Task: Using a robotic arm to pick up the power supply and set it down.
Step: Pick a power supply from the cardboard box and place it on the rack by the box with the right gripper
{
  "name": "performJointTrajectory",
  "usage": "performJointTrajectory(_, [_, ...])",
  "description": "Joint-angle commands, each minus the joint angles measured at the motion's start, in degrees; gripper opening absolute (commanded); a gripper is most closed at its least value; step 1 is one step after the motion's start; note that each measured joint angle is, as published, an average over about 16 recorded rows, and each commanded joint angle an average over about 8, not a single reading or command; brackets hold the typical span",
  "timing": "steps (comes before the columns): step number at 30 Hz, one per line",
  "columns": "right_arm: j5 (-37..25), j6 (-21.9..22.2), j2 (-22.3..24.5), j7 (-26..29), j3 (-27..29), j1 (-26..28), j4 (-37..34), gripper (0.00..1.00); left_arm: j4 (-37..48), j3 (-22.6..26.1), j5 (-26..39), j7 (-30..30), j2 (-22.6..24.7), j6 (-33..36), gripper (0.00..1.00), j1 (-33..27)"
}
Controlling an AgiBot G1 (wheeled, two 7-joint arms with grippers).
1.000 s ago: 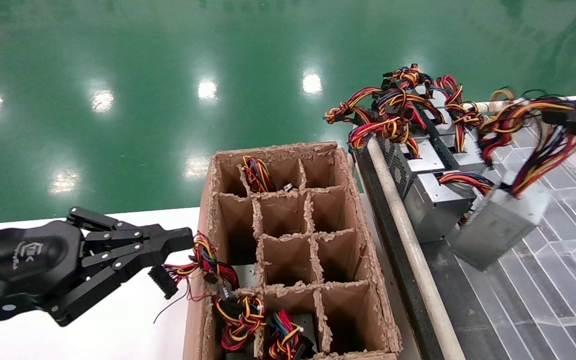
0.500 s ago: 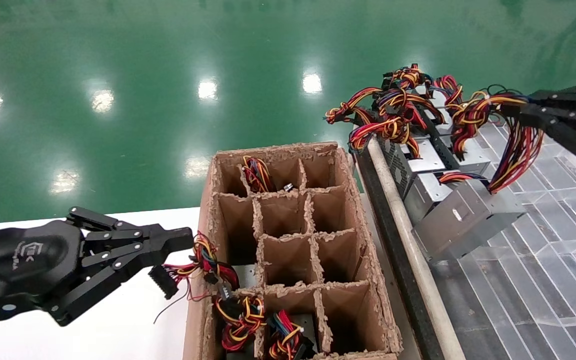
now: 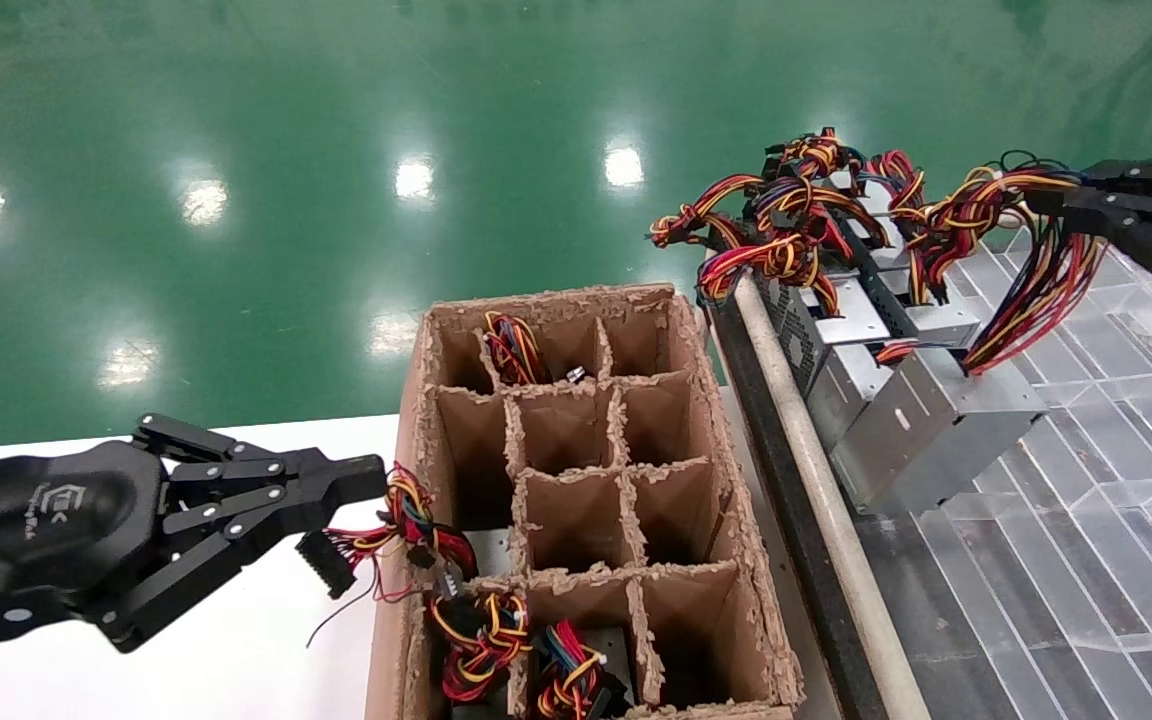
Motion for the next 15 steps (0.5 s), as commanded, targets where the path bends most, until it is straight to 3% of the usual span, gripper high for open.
performJointTrajectory(1, [-0.3, 0.1, 0.0, 0.1, 0.0, 0.3, 0.0, 0.0, 0.0, 0.0, 0.0, 0.0, 0.0, 0.0, 0.0, 0.0])
performJointTrajectory(15, [-0.3, 1.6, -3.5, -0.9, -0.9, -0.9, -1.8, 0.0, 0.0, 0.0, 0.0, 0.0, 0.0, 0.0, 0.0, 0.0])
